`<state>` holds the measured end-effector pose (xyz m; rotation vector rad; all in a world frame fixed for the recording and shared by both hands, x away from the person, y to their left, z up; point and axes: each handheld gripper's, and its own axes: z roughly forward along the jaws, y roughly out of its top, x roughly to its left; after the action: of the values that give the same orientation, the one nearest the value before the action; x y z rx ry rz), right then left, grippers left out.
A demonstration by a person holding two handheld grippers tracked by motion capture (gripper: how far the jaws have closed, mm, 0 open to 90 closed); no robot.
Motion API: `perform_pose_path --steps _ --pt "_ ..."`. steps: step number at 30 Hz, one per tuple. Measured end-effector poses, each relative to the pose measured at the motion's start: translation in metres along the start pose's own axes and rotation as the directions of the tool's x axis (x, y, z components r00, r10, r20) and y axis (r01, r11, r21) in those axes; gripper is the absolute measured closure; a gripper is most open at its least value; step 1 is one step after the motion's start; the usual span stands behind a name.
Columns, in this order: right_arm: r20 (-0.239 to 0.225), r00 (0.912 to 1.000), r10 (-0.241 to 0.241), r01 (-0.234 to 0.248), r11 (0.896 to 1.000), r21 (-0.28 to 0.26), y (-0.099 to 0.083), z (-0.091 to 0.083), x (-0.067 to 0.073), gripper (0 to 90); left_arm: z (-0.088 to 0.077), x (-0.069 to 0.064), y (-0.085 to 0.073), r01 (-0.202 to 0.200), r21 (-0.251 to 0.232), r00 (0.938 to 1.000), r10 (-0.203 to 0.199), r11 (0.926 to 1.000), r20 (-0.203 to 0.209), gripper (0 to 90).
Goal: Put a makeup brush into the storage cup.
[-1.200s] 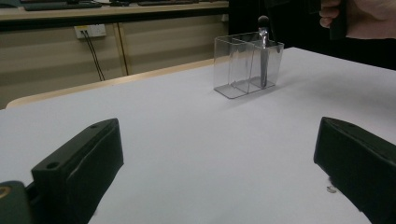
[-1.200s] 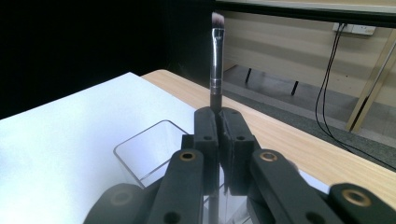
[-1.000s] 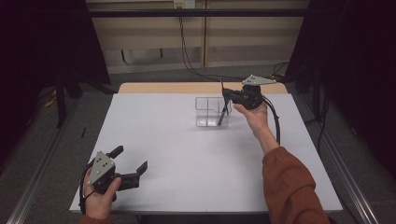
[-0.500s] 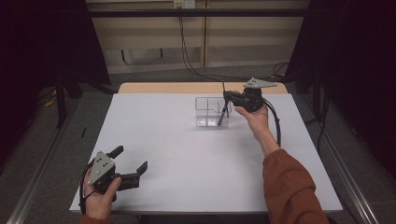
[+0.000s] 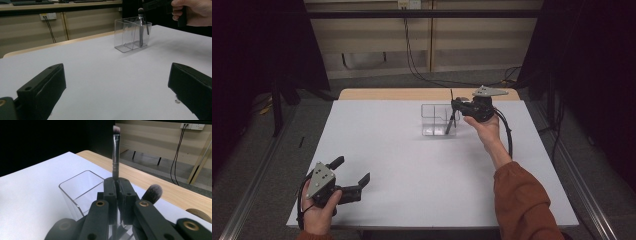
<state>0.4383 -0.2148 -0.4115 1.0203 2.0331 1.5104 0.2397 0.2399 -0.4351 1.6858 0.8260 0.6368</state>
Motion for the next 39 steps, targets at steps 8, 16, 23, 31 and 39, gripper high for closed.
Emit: perform_pose_path --steps 8,16,23,31,39 --pt "-0.003 1.0000 0.009 -0.009 1.000 0.010 -0.005 0.001 -0.002 85.5 0.000 0.000 0.000 0.001 0.000 1.0000 -0.001 1.0000 0.000 1.3" --pt "-0.007 0.9999 0.015 -0.015 1.000 0.012 -0.008 0.001 -0.003 84.7 0.000 0.000 0.000 0.001 -0.001 1.0000 -0.001 1.0000 0.000 1.3" --pt "-0.008 0.9997 0.024 -0.024 1.000 0.010 -0.008 0.000 -0.003 79.0 0.000 0.000 0.000 0.001 -0.001 1.0000 -0.001 1.0000 0.001 1.3" --pt "-0.032 0.9994 0.014 -0.015 1.000 -0.003 -0.007 -0.003 -0.001 70.4 0.001 0.000 0.000 0.011 -0.006 0.9999 -0.011 0.9999 0.004 1.3" --pt "-0.038 0.9992 -0.012 0.011 1.000 -0.017 -0.004 -0.008 0.004 50.8 0.002 0.000 0.000 0.011 -0.004 0.9999 -0.010 0.9999 0.011 1.2"
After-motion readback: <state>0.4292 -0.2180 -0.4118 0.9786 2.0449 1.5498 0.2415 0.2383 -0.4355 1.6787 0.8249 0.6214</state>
